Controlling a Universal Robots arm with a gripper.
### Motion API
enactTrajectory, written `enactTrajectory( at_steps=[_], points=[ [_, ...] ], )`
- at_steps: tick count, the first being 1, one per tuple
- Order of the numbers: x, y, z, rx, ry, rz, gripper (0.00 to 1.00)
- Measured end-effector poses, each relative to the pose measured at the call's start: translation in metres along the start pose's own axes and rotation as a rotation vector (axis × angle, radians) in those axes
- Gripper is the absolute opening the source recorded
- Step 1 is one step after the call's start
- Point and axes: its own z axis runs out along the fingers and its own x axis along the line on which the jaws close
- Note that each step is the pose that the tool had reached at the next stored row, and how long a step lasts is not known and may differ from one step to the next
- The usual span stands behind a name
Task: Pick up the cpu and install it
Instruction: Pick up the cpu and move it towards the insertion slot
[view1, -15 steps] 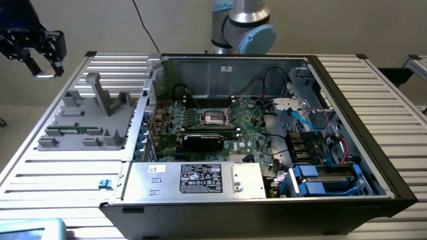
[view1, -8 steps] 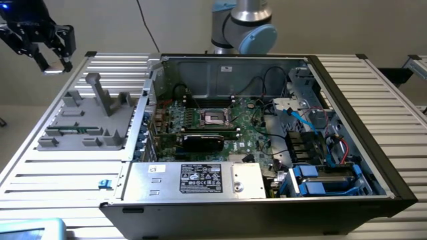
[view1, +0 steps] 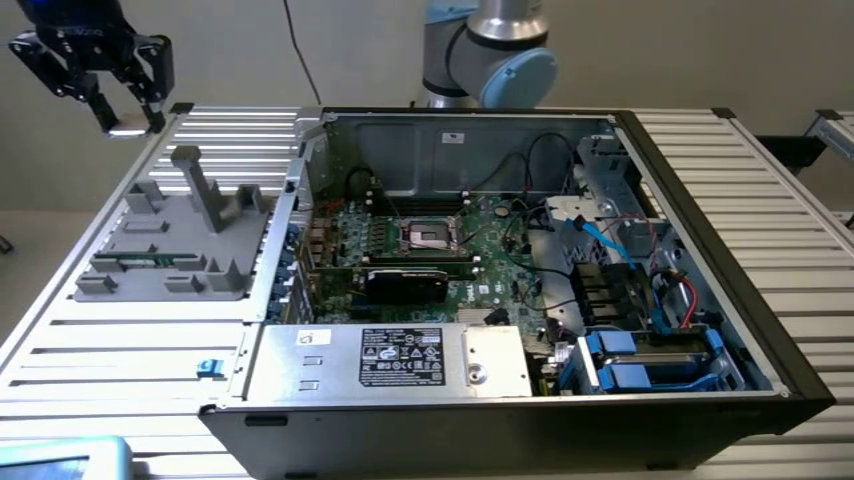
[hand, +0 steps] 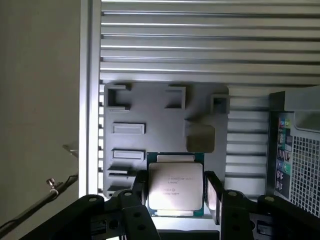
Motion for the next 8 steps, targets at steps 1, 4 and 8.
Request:
enactTrajectory(
  at_steps=[1,4,8],
  points=[
    [-0.004,-0.0003,-0.0022,-0.0001,0.0002,0.000,0.56],
    [-0.015,-0.0011,-0.0078,-0.0002,0.0007,0.000,0.56],
    [-0.030,-0.0024,-0.0145,-0.0004,0.0015,0.000,0.56]
  ],
)
